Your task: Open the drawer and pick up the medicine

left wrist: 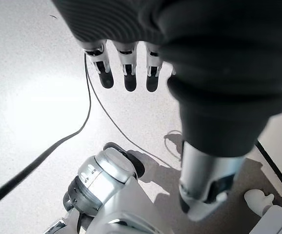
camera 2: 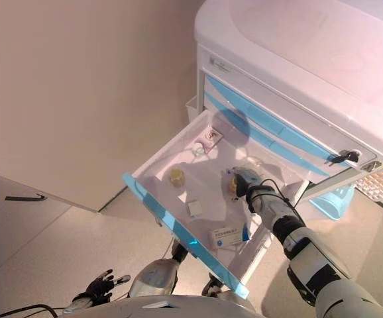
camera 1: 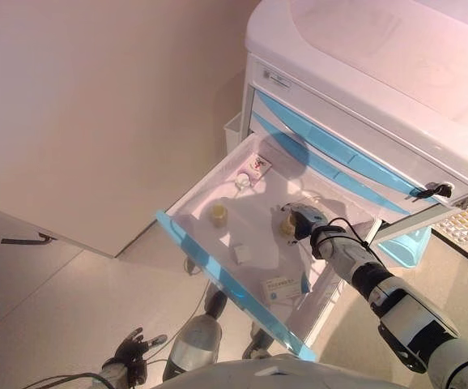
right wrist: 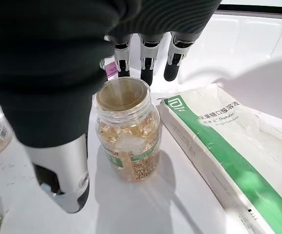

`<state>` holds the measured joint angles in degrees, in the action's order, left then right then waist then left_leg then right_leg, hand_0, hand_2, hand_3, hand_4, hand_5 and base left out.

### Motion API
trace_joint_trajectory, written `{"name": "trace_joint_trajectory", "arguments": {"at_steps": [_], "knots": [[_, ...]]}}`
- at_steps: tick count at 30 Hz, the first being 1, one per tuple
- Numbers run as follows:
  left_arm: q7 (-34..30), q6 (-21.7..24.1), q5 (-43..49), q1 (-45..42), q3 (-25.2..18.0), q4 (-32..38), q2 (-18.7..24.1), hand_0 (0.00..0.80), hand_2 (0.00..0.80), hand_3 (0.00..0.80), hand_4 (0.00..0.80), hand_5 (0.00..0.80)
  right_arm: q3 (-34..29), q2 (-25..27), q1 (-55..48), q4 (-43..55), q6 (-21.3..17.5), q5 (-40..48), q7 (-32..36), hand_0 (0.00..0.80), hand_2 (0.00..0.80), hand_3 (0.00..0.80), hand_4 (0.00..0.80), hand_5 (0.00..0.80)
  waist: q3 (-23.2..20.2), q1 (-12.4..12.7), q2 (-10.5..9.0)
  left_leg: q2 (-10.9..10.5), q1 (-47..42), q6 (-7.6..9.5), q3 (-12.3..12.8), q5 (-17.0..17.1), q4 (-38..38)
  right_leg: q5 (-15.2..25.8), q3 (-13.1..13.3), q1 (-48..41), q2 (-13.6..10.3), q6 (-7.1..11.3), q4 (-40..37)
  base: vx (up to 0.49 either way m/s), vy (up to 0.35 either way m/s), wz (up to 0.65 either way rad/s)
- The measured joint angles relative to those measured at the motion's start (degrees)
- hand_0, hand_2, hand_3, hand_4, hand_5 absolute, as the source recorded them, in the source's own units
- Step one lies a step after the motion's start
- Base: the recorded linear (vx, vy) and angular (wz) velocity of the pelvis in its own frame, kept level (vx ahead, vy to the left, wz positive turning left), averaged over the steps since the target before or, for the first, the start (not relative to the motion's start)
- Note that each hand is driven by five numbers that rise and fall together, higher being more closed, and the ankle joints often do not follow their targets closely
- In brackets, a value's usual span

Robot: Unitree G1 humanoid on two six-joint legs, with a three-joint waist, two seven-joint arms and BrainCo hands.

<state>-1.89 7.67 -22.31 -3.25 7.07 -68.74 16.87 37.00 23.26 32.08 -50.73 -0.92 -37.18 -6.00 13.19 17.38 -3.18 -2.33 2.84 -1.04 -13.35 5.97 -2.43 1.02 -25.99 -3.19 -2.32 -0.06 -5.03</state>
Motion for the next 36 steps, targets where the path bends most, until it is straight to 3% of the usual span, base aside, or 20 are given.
{"name": "trace_joint_trajectory", "arguments": {"at_steps": [19, 22, 23, 36], "knots": [[-0.25, 0.1, -0.02, 1.47, 1.2, -0.03, 0.05, 0.0, 0.0, 0.0, 0.0, 0.0, -0.03, -2.07, 1.0, -4.69, 2.82, 0.01, -2.68, 0.0, 0.0, 0.0, 0.0, 0.0, 0.48, 0.13, -0.2, 0.02, 0.87, 0.12, -0.15, 0.23, 0.05, 0.01, -0.03, 0.95, 0.02, 0.0, 0.03, 0.0, 0.0, 0.0], [-0.25, 0.09, -0.04, 1.56, 1.22, -0.01, 0.06, 0.0, 0.0, 0.0, 0.0, 0.0, -0.03, -2.08, 1.83, -5.54, 3.01, 0.01, -2.75, 0.769, 0.769, 0.769, 0.769, 0.769, 0.95, 0.14, -0.17, 0.01, 0.89, 0.15, -0.16, 0.25, 0.05, 0.01, -0.03, 0.97, 0.02, 0.0, 0.03, 0.0, 0.0, 0.0], [-0.26, 0.09, -0.04, 1.55, 1.22, -0.01, 0.06, 0.0, 0.0, 0.0, 0.0, 0.0, -0.04, -2.07, 2.03, -5.55, 3.21, 0.01, -2.77, 0.8, 0.8, 0.8, 0.8, 0.8, 1.0, 0.16, -0.17, 0.01, 0.94, 0.19, -0.16, 0.28, 0.05, 0.01, -0.03, 1.01, 0.02, 0.0, 0.03, 0.0, 0.0, 0.0], [-0.36, 0.1, -0.08, 1.66, 2.17, 0.0, 0.15, 0.0, 0.0, 0.0, 0.0, 0.0, -0.05, -2.07, 2.76, -5.46, 3.29, 0.03, -4.14, 0.8, 0.8, 0.8, 0.8, 0.8, 1.23, 0.11, -0.11, 0.02, 1.6, 0.16, -0.15, 0.26, 0.08, 0.02, -0.02, 1.71, 0.02, 0.0, 0.1, 0.0, 0.0, 0.0]]}}
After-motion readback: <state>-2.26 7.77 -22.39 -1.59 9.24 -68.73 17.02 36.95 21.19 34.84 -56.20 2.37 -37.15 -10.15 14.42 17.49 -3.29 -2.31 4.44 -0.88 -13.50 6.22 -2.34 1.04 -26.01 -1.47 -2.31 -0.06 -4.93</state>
